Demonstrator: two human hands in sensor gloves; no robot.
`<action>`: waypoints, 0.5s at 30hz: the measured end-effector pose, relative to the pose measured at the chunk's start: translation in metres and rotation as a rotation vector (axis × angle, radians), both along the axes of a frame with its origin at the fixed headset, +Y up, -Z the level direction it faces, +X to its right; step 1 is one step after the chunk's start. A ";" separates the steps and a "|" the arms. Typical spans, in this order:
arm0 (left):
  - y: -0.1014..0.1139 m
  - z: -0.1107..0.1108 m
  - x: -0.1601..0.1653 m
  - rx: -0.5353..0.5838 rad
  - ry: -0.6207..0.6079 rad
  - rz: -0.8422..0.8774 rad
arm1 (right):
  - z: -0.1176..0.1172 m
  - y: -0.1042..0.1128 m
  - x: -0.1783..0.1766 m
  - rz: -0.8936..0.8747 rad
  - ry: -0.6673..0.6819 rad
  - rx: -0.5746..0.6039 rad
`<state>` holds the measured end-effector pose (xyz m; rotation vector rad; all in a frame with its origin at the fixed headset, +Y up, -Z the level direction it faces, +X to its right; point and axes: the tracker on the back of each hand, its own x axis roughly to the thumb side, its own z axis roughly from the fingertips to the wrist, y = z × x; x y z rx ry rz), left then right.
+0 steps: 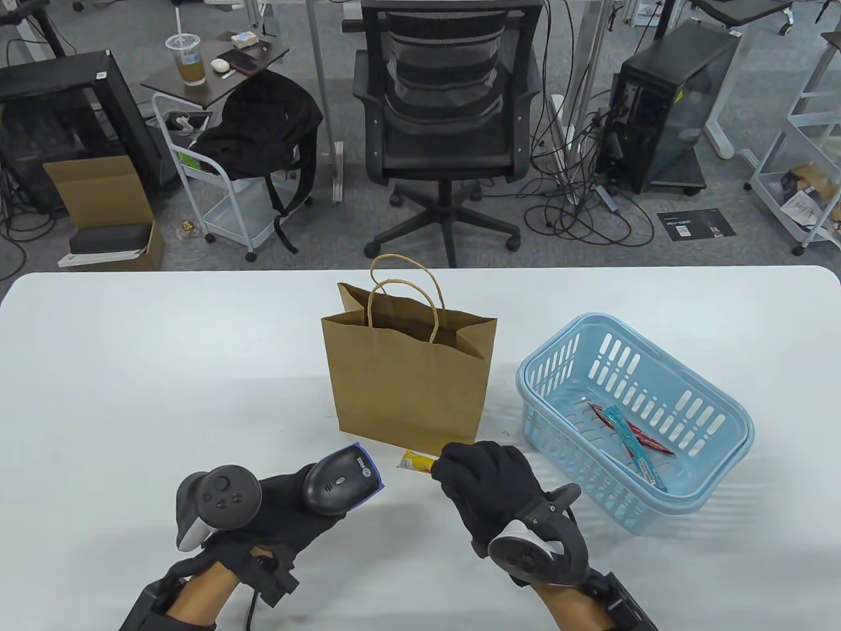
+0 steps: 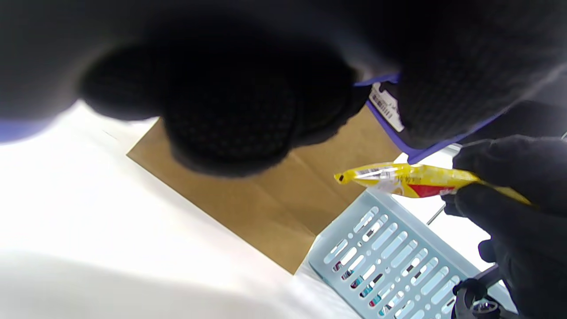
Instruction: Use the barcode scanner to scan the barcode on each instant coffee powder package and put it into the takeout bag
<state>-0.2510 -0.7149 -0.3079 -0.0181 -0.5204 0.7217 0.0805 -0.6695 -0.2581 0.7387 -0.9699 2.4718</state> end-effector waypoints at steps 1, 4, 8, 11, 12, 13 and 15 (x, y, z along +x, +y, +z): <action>-0.001 0.000 0.001 -0.005 -0.009 -0.001 | 0.000 0.000 0.000 -0.007 0.004 -0.002; -0.002 0.001 0.003 -0.007 -0.020 -0.004 | 0.001 -0.001 -0.002 -0.018 0.013 -0.013; -0.001 0.001 0.003 -0.002 -0.020 -0.030 | 0.001 -0.002 -0.003 -0.020 0.020 -0.023; -0.001 0.002 0.004 -0.002 -0.021 -0.037 | 0.001 -0.002 -0.004 -0.015 0.017 -0.027; -0.001 0.002 0.004 -0.001 -0.022 -0.038 | 0.002 -0.003 -0.004 -0.017 0.019 -0.029; -0.001 0.002 0.004 -0.001 -0.023 -0.040 | 0.002 -0.003 -0.004 -0.019 0.021 -0.033; -0.001 0.002 0.004 0.000 -0.024 -0.041 | 0.002 -0.003 -0.005 -0.022 0.028 -0.039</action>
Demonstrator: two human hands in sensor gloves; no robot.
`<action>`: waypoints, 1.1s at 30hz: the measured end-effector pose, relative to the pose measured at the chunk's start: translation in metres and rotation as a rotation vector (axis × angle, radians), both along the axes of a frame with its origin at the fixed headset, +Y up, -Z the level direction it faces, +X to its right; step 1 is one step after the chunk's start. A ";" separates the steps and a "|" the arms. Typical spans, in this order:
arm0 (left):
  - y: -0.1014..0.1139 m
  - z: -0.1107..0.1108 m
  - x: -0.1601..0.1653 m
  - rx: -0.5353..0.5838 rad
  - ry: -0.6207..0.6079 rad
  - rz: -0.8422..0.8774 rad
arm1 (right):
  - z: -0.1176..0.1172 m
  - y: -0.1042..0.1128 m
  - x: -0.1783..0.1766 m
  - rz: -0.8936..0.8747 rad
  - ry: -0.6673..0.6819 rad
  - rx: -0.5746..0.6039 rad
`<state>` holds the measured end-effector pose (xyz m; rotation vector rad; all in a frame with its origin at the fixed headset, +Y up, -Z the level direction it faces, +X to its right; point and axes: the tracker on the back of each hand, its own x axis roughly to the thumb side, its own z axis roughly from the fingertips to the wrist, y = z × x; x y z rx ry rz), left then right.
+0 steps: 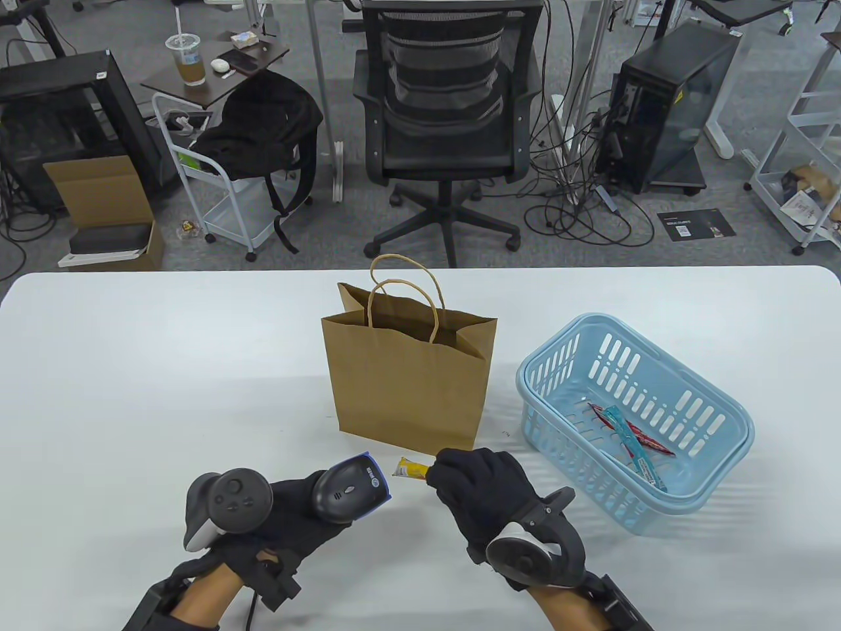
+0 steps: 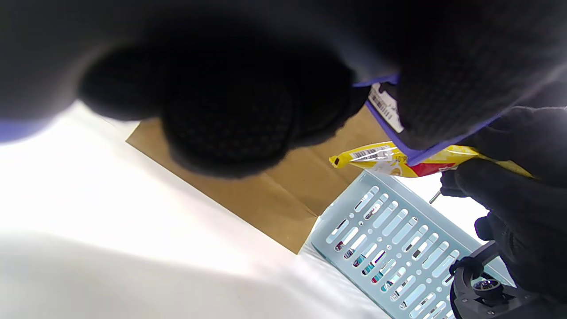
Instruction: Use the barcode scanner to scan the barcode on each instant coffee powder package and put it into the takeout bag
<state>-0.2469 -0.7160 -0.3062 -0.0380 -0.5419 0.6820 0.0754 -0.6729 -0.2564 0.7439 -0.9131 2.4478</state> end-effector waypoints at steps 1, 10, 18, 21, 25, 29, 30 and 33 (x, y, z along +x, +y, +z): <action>0.000 0.000 0.000 0.000 0.001 -0.001 | 0.000 0.000 0.000 0.000 0.001 0.002; 0.001 0.000 -0.001 0.006 0.018 -0.024 | 0.000 0.000 0.002 -0.010 -0.004 0.001; 0.002 0.000 0.000 0.004 0.011 -0.017 | 0.000 -0.001 0.002 -0.018 0.000 -0.009; 0.002 0.000 -0.001 0.000 0.011 -0.025 | 0.000 -0.001 0.002 -0.021 0.005 -0.012; 0.002 0.000 -0.001 -0.002 0.016 -0.021 | 0.001 -0.001 0.001 -0.023 0.015 -0.015; 0.002 0.000 -0.001 -0.003 0.008 -0.026 | 0.001 -0.002 0.001 -0.036 0.028 -0.020; 0.002 0.000 0.000 -0.002 0.005 -0.030 | 0.001 -0.002 0.000 -0.037 0.028 -0.019; 0.001 0.000 0.001 -0.006 -0.004 -0.037 | 0.001 -0.002 0.001 -0.037 0.026 -0.016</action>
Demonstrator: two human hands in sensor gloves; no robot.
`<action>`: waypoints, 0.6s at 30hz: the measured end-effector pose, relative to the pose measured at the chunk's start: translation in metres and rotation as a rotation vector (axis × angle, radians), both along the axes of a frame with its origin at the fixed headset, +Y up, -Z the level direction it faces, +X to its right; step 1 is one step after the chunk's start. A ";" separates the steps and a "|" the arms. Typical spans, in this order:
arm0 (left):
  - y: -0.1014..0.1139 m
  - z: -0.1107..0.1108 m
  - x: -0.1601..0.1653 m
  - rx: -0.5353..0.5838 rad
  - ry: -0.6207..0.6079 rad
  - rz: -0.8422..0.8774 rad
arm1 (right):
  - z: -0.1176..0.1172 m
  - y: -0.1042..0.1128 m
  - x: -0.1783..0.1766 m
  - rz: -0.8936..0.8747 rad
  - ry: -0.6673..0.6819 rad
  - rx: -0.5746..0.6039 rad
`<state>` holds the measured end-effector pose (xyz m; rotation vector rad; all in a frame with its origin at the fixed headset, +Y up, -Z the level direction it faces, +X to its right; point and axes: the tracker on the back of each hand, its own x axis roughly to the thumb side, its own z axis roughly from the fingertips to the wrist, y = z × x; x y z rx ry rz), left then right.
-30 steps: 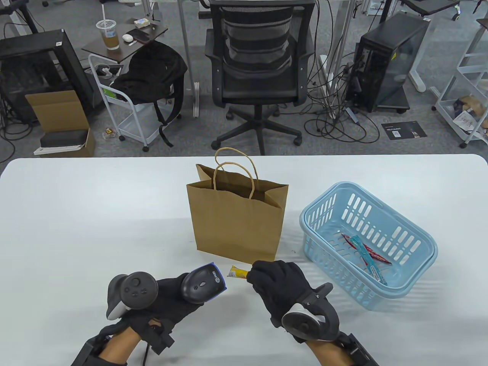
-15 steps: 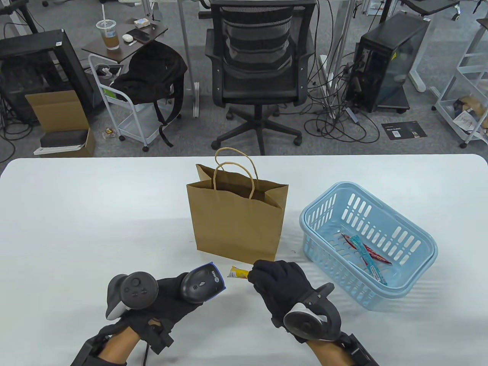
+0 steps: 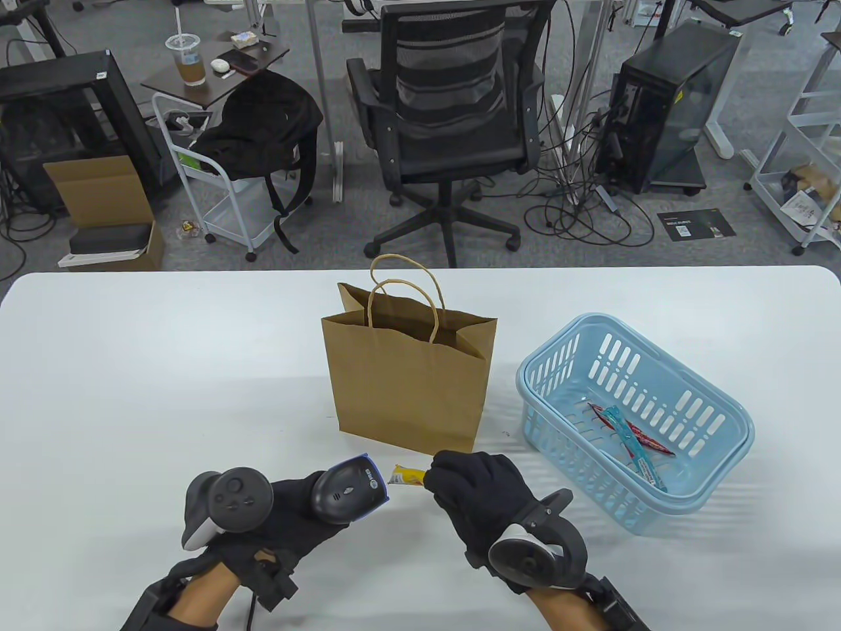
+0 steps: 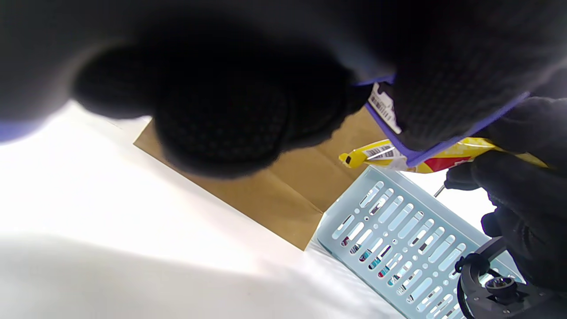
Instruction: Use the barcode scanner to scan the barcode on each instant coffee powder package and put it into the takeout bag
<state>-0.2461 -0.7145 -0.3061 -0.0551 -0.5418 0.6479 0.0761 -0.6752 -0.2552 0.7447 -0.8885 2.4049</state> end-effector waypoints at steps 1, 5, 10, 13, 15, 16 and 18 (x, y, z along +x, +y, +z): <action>0.000 0.000 0.000 0.001 0.000 -0.003 | 0.000 0.000 0.000 -0.001 -0.002 0.001; 0.000 0.000 -0.002 0.006 0.020 -0.001 | -0.001 -0.001 0.002 -0.003 -0.011 -0.005; 0.002 -0.002 -0.010 0.029 0.103 -0.010 | -0.005 -0.005 0.003 -0.005 -0.021 -0.031; 0.003 -0.004 -0.016 0.054 0.182 -0.045 | -0.006 -0.006 0.004 -0.005 -0.027 -0.034; 0.003 -0.006 -0.020 0.063 0.222 -0.058 | -0.007 -0.004 0.005 -0.017 -0.028 -0.030; 0.003 -0.007 -0.022 0.059 0.242 -0.057 | -0.007 -0.002 0.006 -0.024 -0.033 -0.020; 0.004 -0.009 -0.027 0.050 0.270 -0.043 | -0.007 0.007 0.009 -0.048 -0.045 -0.006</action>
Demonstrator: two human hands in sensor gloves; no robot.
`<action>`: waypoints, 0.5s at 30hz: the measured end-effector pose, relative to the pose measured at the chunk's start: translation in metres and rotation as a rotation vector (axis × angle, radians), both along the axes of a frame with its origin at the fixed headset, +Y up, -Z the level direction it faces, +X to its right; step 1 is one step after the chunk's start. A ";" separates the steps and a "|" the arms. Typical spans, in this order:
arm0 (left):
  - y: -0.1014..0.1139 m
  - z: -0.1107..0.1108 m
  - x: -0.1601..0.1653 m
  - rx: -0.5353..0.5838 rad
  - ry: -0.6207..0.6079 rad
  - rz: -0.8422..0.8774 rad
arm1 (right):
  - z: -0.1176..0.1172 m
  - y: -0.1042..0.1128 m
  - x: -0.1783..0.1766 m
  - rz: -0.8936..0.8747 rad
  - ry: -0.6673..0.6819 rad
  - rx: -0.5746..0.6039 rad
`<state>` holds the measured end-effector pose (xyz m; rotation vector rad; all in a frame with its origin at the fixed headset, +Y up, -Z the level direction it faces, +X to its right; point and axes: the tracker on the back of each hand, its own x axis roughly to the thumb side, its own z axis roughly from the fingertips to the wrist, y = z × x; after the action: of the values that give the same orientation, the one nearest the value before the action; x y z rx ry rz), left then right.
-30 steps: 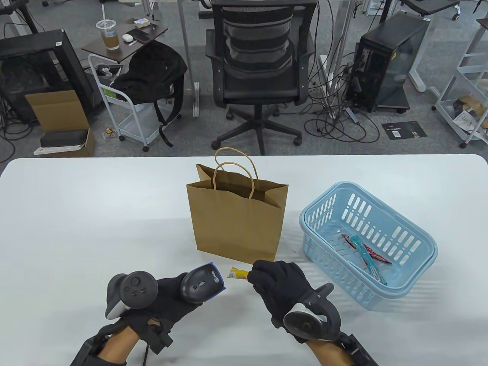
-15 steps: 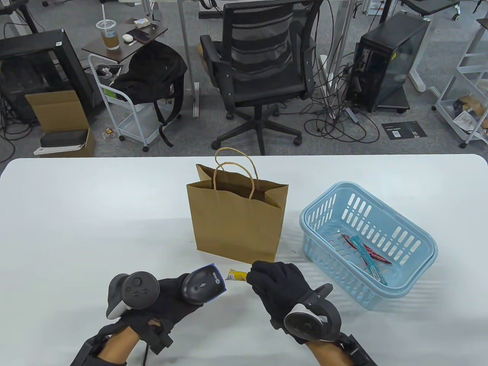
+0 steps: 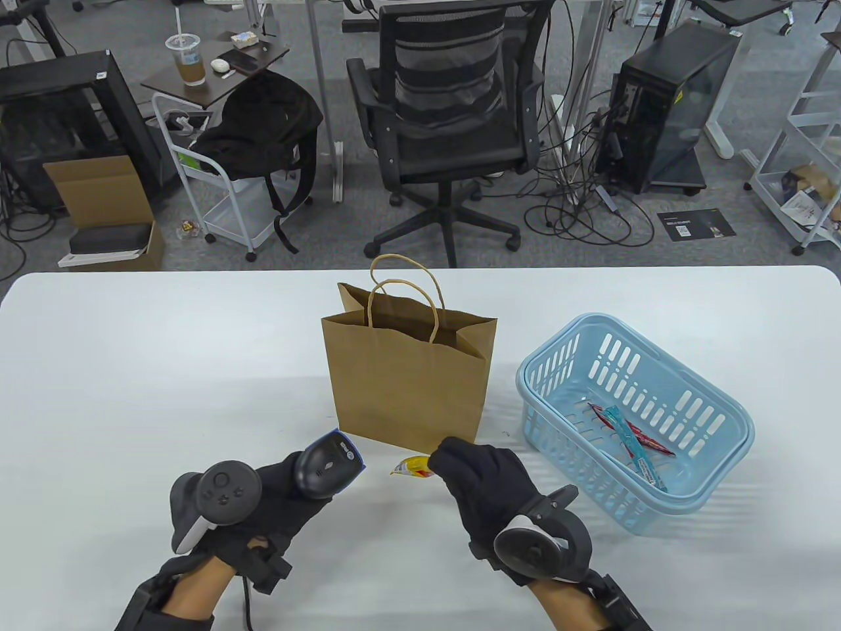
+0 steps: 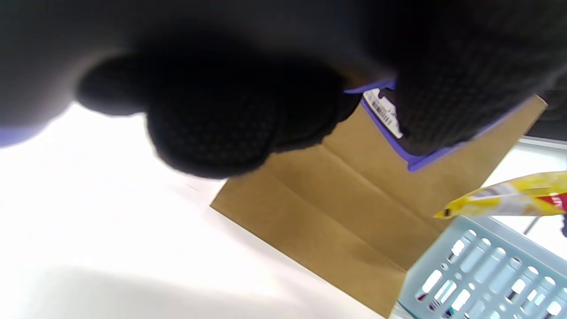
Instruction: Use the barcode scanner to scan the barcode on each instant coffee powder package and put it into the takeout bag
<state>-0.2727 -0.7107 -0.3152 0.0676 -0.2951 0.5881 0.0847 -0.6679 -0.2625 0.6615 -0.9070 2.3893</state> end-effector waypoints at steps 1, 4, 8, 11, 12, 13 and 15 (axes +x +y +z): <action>0.000 -0.001 -0.003 -0.005 0.017 0.014 | 0.000 0.009 0.001 -0.016 -0.001 0.011; 0.001 -0.003 -0.010 -0.011 0.047 0.038 | 0.001 0.040 -0.002 -0.034 -0.014 0.080; 0.005 -0.005 -0.020 -0.020 0.078 0.075 | 0.003 0.091 -0.007 -0.037 -0.024 0.155; 0.010 -0.005 -0.027 -0.013 0.102 0.117 | 0.003 0.129 -0.008 -0.057 -0.037 0.191; 0.011 -0.005 -0.030 -0.009 0.110 0.134 | 0.004 0.141 -0.008 -0.071 -0.043 0.205; 0.012 -0.005 -0.032 -0.009 0.117 0.150 | 0.005 0.156 -0.007 -0.092 -0.052 0.218; 0.013 -0.004 -0.035 -0.010 0.122 0.167 | 0.009 0.178 -0.004 -0.146 -0.067 0.218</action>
<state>-0.3076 -0.6975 -0.3194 0.1185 -0.1683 0.7482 0.0807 -0.4896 -0.2531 0.5764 -1.2139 2.2145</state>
